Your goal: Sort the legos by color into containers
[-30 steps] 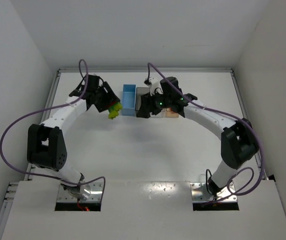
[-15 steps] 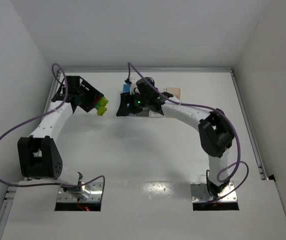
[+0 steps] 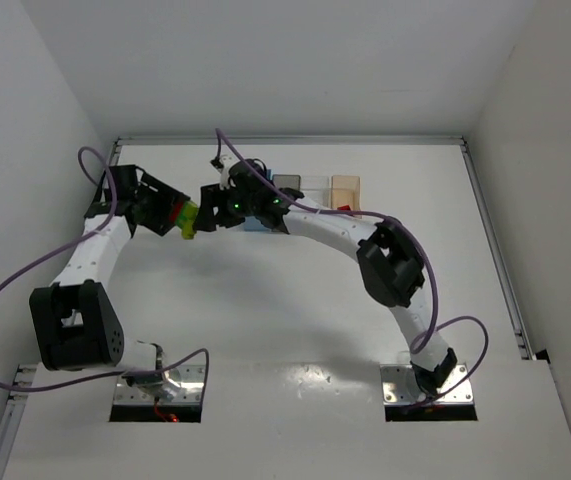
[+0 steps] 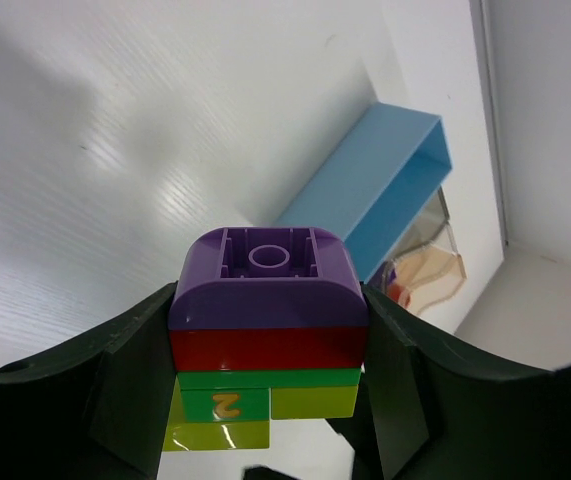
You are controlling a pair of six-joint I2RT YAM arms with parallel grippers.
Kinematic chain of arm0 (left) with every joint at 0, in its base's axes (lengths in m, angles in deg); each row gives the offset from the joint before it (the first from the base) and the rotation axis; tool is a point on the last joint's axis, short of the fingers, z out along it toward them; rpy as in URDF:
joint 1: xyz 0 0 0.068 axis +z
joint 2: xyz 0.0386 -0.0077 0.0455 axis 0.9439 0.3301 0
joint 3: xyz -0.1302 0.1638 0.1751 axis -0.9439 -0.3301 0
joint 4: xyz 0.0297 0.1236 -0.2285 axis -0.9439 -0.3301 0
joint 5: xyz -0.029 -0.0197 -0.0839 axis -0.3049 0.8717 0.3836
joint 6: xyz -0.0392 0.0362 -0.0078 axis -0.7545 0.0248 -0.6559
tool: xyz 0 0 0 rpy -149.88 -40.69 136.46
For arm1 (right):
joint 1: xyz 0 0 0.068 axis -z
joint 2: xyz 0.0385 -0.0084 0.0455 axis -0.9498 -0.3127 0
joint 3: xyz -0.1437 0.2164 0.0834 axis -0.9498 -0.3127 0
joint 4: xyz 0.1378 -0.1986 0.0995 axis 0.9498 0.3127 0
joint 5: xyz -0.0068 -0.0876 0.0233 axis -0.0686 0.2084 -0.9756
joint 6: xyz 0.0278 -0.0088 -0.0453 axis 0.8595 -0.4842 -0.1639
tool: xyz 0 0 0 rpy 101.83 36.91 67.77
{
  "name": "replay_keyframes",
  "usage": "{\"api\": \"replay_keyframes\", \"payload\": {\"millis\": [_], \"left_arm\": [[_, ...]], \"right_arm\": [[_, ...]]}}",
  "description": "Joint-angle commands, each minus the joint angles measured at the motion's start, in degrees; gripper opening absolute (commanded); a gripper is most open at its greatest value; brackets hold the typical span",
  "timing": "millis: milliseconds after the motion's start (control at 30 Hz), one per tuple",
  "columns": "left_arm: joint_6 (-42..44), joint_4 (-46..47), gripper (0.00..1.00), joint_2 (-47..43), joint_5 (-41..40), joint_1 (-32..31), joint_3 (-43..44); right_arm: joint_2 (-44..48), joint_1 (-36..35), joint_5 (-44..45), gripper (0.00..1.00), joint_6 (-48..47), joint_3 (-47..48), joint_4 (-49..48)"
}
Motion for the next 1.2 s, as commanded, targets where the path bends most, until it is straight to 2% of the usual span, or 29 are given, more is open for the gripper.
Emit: {"api": "replay_keyframes", "payload": {"millis": [0, 167, 633, 700, 833, 900, 967, 1167], "left_arm": [[-2.9, 3.6, 0.00, -2.8, 5.6, 0.9, -1.2], [-3.5, 5.0, 0.00, -2.8, 8.7, 1.4, -2.3], [-4.1, 7.1, 0.00, -3.4, 9.2, 1.4, -4.6], [-4.1, 7.1, 0.00, -3.4, 9.2, 1.4, -4.6], [-4.1, 7.6, 0.00, -3.9, 9.2, 1.4, -5.1], [-4.1, 8.1, 0.00, -3.9, 9.2, 1.4, -5.1], [-4.1, 8.1, 0.00, -3.9, 8.7, 1.9, -5.1], [-3.5, 8.1, 0.00, -3.1, 8.2, 6.2, -2.6]], "right_arm": [[-1.9, -0.5, -1.7, 0.65, 1.0, 3.4, -2.8], [-3.8, -1.1, -2.8, 0.67, 1.0, 5.1, -3.3], [-5.4, -2.7, -7.6, 0.65, 2.0, 7.4, -5.6], [-6.0, -2.7, -7.6, 0.60, 2.0, 7.4, -5.6], [-6.0, -2.7, -7.6, 0.30, 2.0, 6.7, -6.1], [-6.0, -2.7, -7.1, 0.10, 2.0, 6.2, -6.1], [-5.4, -2.2, -7.1, 0.01, 2.0, 4.9, -6.1], [-1.2, -1.7, -8.2, 0.00, 2.0, 0.5, -6.7]]}}
